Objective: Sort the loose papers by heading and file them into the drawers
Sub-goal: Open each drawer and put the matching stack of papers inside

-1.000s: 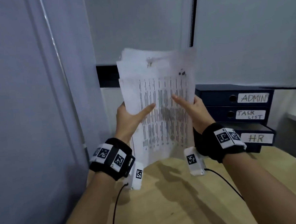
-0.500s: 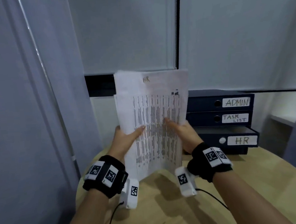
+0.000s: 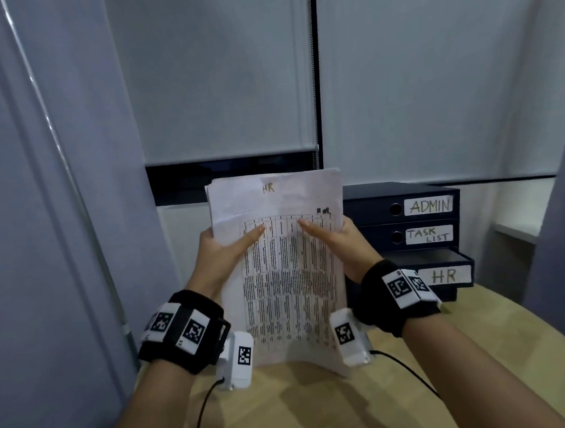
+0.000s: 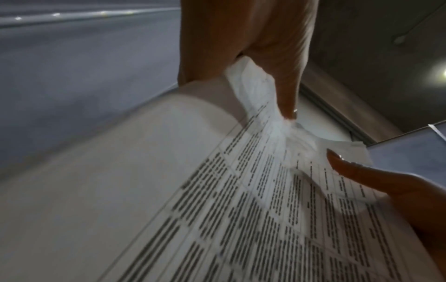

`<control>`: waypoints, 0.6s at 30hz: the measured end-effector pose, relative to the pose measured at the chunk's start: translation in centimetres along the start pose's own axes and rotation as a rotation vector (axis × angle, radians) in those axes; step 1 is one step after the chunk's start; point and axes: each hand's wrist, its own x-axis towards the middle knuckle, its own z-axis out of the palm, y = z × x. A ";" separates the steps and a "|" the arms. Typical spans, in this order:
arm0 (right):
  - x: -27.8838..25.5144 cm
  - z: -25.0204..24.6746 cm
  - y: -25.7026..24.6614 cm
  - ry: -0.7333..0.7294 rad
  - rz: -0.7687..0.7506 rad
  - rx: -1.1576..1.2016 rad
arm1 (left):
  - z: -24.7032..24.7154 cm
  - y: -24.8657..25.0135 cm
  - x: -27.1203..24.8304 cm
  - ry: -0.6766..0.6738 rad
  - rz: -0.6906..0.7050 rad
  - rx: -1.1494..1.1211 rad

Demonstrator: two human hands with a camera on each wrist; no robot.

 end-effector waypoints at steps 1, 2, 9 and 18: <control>-0.1 -0.3 0.5 -0.005 0.022 -0.017 | -0.3 -0.9 0.0 -0.012 -0.043 0.036; -0.4 -0.6 1.1 -0.021 0.050 -0.045 | -0.5 -1.9 -0.1 -0.033 -0.088 0.079; -2.7 -1.9 1.8 0.013 0.130 -0.051 | 0.2 -4.0 -1.4 -0.093 -0.163 0.147; -0.8 -9.1 -1.5 0.279 0.169 -0.106 | 2.6 -7.4 -1.9 -0.108 -0.182 0.258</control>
